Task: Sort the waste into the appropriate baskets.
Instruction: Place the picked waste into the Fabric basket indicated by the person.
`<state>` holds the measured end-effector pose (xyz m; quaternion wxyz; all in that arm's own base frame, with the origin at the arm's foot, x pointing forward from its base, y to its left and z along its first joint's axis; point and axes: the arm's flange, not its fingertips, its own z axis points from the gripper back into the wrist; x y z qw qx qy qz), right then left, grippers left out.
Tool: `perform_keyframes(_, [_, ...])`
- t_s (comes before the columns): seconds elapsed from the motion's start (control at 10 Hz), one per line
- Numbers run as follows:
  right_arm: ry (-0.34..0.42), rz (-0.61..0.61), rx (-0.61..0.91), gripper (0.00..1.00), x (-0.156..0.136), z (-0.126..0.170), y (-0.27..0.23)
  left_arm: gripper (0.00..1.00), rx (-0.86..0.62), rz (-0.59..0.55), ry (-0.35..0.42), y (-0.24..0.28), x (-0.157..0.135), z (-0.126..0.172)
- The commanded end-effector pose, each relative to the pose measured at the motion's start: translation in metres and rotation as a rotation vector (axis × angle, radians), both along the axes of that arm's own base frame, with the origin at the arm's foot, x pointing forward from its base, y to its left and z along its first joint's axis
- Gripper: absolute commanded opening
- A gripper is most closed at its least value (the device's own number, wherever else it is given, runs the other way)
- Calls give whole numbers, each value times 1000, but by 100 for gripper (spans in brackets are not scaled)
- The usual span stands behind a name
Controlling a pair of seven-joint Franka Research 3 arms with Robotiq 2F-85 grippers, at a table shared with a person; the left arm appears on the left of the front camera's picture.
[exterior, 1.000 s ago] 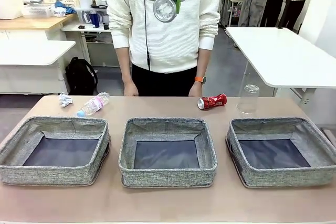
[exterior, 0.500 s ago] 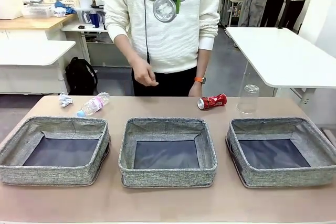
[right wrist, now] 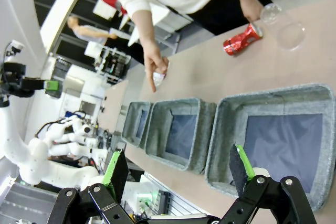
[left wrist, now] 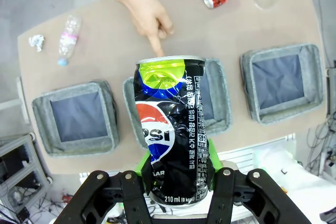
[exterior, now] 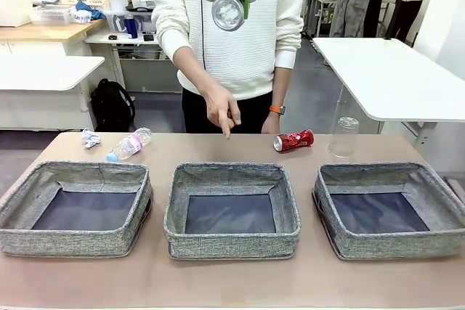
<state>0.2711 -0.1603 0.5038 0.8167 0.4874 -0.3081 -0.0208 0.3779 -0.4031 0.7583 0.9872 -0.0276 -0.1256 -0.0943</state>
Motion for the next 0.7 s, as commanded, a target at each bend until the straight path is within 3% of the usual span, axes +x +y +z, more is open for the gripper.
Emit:
perform_keyframes(0.0, [-36, 3, 10, 100, 3, 2, 1, 41, -16, 3, -3, 7, -5, -4])
perform_keyframes(0.6, [-36, 3, 10, 100, 3, 2, 1, 41, 0, 0, 0, 0, 0, 0])
